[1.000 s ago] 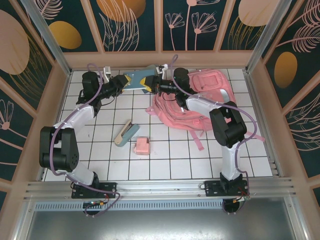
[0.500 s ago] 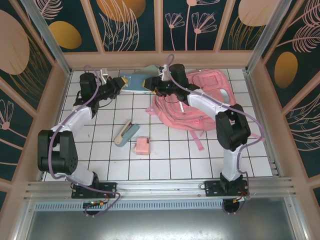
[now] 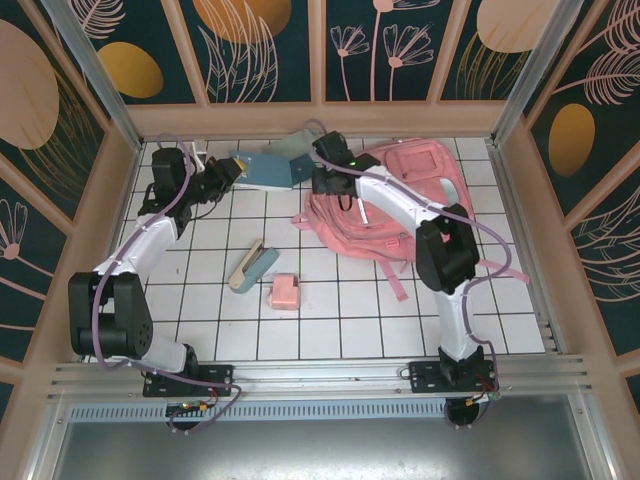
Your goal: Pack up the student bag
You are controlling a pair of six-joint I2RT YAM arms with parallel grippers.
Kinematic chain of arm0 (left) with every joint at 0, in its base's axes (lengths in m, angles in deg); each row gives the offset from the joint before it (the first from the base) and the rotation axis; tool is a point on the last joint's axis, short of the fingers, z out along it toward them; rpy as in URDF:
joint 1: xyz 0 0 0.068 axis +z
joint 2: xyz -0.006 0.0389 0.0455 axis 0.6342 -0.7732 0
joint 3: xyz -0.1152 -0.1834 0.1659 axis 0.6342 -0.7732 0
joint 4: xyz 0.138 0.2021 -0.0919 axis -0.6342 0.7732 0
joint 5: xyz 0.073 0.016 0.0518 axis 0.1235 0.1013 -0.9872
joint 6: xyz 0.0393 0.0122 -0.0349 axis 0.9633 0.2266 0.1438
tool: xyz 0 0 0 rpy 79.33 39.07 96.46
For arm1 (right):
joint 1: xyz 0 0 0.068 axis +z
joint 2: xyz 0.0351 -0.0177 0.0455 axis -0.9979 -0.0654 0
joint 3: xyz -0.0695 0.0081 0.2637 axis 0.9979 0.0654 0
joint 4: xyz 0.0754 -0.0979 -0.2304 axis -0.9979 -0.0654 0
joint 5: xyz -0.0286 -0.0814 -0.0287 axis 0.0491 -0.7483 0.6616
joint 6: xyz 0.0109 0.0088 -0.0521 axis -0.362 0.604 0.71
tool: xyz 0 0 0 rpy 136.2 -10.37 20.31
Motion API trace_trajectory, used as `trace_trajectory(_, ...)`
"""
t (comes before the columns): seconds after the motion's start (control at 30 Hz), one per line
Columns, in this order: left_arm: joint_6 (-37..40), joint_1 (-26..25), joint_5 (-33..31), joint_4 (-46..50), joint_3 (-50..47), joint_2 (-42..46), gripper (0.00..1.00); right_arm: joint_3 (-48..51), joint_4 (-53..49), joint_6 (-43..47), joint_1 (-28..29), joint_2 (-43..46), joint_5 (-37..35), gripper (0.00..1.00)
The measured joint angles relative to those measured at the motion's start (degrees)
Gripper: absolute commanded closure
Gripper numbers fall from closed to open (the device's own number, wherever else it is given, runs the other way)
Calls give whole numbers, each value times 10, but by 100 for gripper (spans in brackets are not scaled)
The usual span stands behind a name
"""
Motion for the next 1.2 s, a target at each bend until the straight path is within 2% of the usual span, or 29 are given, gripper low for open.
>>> trace_trajectory(0.23, 11, 0, 0, 14, -1, 2, 100, 0, -39, 16, 6, -42, -75, 48)
trace_trajectory(0.33, 15, 0, 0, 17, -2, 4, 100, 1, -43, 16, 4, -43, -93, 54)
trace_trajectory(0.43, 16, 0, 0, 18, -2, 8, 100, 4, -43, 21, 4, -43, -104, 67)
trace_trajectory(0.57, 16, 0, 0, 18, -3, 10, 100, 18, -38, 24, 4, -43, -110, 100)
trace_trajectory(0.83, 8, 0, 2, 7, -27, 10, 100, 26, -29, 25, 5, -34, -109, 100)
trace_trajectory(1.07, -20, -3, -1, -30, -61, 7, 100, 14, -43, 31, -3, 24, -83, 100)
trace_trajectory(1.2, -35, -23, -15, -54, -65, -7, 100, -14, -57, 31, -16, 54, -52, 100)
